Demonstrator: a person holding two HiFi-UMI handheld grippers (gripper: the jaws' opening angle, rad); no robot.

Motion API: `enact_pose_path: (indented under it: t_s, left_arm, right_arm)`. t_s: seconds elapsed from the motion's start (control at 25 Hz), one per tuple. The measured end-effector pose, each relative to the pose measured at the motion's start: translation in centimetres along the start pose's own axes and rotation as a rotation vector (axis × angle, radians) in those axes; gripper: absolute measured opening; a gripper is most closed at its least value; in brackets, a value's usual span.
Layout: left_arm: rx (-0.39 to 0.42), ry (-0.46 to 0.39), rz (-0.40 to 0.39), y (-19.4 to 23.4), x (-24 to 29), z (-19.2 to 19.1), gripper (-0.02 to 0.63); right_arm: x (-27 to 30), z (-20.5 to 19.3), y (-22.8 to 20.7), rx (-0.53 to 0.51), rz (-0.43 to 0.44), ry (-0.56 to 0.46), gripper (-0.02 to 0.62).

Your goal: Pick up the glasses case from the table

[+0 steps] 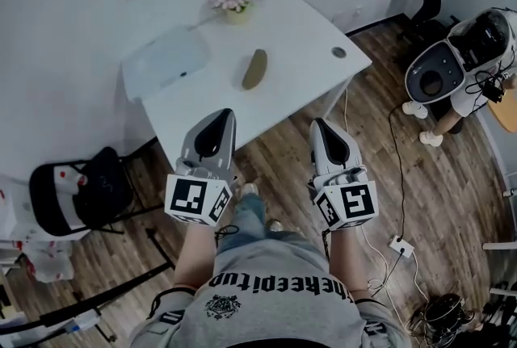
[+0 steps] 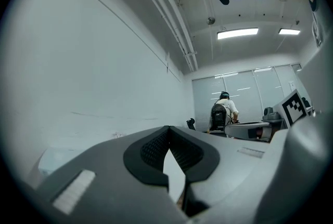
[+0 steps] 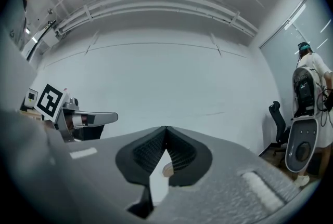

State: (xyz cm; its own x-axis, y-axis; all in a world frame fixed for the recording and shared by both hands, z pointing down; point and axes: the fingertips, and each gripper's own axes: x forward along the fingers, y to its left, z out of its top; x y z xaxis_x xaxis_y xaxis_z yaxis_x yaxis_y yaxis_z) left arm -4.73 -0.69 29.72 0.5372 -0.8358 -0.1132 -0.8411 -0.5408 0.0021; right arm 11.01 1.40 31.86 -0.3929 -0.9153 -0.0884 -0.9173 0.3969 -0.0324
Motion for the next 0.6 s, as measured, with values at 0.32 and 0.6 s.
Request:
enact_pose_path:
  t_s: [0.32, 0.6]
  left_arm:
    - [0.007, 0.001, -0.035, 2.4, 4.7, -0.2, 0.018]
    - [0.000, 0.009, -0.045, 6.1, 8.7, -0.9, 0.020]
  right_arm:
    - [4.3, -0.2, -2.4, 0.009, -0.036, -0.002, 0.003]
    - [9.3, -0.7, -3.4, 0.006, -0.054, 0.008, 0.003]
